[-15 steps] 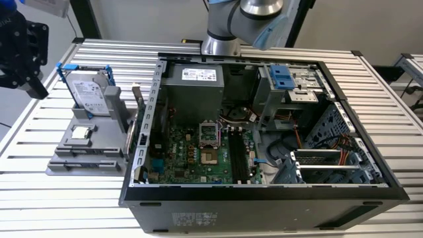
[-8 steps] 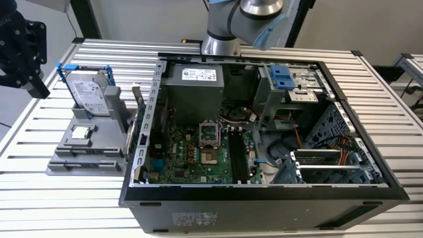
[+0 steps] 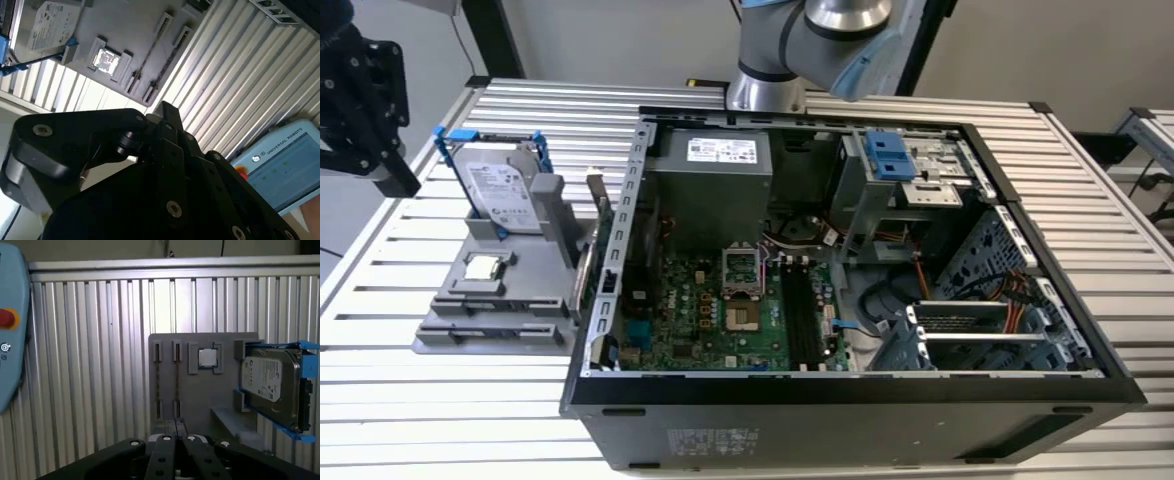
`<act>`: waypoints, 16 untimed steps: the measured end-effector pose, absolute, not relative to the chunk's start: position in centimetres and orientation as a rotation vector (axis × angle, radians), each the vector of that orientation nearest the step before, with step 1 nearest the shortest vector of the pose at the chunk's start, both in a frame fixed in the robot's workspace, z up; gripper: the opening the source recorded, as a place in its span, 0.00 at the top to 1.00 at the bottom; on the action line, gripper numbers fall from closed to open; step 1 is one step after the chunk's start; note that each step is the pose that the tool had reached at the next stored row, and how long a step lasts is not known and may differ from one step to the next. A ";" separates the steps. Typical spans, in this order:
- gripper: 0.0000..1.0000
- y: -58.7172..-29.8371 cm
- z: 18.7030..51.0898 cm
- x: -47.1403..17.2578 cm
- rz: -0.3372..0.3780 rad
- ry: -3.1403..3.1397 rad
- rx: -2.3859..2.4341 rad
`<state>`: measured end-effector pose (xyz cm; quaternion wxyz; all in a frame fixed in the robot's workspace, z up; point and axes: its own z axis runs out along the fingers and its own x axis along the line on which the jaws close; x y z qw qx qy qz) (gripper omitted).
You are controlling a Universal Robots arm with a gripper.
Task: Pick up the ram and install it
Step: 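Pick up the ram and move it above insertion slot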
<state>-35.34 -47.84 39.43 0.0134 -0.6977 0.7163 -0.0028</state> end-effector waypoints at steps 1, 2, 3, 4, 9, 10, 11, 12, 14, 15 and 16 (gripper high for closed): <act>1.00 -47.8 39.4 -35.3 -0.008 2.210 -2.194; 1.00 -47.8 39.4 -35.3 -0.008 2.191 -2.214; 1.00 -47.8 39.4 -35.3 -0.007 2.174 -2.231; 1.00 -47.8 39.4 -35.3 -0.006 2.157 -2.247; 1.00 -47.8 39.4 -35.3 -0.002 2.110 -2.294; 1.00 -47.8 39.4 -35.3 -0.002 2.106 -2.298; 1.00 -47.8 39.4 -35.3 -0.001 2.106 -2.297; 1.00 -47.8 39.4 -35.3 0.007 2.102 -2.294; 1.00 -47.8 39.4 -35.3 0.026 2.094 -2.283; 1.00 -47.8 39.4 -35.3 0.039 2.089 -2.275; 1.00 -47.8 39.4 -35.3 0.049 2.085 -2.268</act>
